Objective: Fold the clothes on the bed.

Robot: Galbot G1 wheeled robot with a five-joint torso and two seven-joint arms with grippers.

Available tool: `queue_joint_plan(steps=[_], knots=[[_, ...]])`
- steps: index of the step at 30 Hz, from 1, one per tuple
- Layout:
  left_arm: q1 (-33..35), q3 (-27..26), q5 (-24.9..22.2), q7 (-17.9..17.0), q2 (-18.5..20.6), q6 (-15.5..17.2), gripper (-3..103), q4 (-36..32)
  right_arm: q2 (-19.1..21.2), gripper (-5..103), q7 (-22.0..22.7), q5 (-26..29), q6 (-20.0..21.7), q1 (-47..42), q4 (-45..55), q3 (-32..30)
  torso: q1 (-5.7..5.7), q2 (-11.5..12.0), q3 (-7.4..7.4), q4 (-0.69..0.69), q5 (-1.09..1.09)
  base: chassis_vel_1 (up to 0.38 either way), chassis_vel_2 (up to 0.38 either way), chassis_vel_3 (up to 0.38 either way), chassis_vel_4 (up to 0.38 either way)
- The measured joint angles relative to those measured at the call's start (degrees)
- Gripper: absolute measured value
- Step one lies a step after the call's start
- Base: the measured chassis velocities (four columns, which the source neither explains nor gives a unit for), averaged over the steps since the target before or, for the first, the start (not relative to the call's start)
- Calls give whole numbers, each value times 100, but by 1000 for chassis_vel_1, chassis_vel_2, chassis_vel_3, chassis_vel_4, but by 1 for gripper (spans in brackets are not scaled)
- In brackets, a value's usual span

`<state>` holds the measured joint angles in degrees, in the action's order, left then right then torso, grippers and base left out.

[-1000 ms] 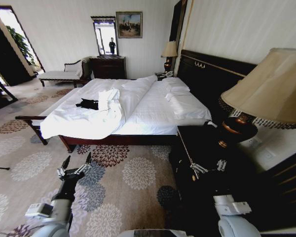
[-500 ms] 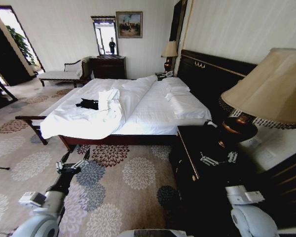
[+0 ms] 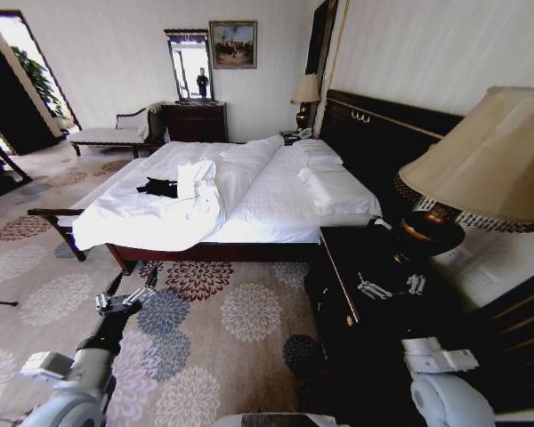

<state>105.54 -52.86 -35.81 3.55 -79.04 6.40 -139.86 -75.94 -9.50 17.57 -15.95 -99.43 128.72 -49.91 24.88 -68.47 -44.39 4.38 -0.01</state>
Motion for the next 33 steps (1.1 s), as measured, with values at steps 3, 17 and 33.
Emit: queue_joint_plan(steps=[3, 17, 33], knots=[[2, 55, 116, 8, -57, -18, 100, -26, -56, 100, 55, -5, 0, 23, -6, 55, 0, 0, 0, 0, 1, 0, 0, 0, 0], [86, 136, 288, 15, -215, -155, 100, -7, -115, 100, 57, -134, -52, 27, -52, 101, 0, 0, 0, 0, 1, 0, 0, 0, 0], [7, 193, -12, 57, -261, -407, 100, 190, 52, 100, 90, -223, 186, -98, -295, 235, 0, 0, 0, -1, 1, -32, 34, 36, -37]])
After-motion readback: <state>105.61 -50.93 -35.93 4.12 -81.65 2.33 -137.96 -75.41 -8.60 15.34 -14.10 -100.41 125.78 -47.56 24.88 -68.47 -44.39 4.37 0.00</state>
